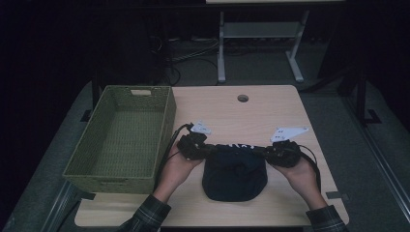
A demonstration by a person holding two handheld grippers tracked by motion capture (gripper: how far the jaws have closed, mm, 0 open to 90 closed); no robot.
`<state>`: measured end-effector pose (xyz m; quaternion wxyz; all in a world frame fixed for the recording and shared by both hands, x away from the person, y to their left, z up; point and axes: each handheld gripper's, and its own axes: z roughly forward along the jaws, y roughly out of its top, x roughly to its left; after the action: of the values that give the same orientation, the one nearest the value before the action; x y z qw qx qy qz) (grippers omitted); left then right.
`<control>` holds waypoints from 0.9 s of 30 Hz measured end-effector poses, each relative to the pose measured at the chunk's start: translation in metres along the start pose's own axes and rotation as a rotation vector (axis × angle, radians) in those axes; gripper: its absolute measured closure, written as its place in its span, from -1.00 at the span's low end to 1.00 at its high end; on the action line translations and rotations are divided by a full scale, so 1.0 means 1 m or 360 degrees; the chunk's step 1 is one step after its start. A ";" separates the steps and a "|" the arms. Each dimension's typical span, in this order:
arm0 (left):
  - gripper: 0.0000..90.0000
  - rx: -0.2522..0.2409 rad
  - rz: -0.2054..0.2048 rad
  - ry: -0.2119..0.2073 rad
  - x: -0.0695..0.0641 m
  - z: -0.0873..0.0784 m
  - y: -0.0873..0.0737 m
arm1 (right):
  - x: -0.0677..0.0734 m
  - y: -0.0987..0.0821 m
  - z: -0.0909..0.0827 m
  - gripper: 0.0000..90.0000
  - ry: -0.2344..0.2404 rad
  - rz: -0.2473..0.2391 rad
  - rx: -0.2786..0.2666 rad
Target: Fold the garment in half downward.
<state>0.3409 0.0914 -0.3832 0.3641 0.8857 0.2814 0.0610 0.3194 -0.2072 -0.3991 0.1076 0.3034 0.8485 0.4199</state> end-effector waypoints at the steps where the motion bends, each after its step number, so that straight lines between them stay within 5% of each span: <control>1: 0.79 0.0007 0.0001 0.0001 -0.002 0.000 -0.002 | 0.002 -0.002 0.000 0.84 0.0010 -0.0004 0.0004; 19: 0.68 0.0126 -0.0006 -0.0121 -0.030 0.004 -0.041 | 0.030 -0.042 0.001 0.67 0.0149 0.0050 0.0094; 27: 0.47 0.0051 0.0001 -0.0114 -0.033 -0.017 -0.036 | 0.037 -0.041 -0.015 0.43 0.0177 0.0047 0.0042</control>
<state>0.2924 0.1044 -0.3922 0.3596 0.8932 0.2688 0.0247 0.2657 -0.2140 -0.4190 0.0502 0.2935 0.8541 0.4265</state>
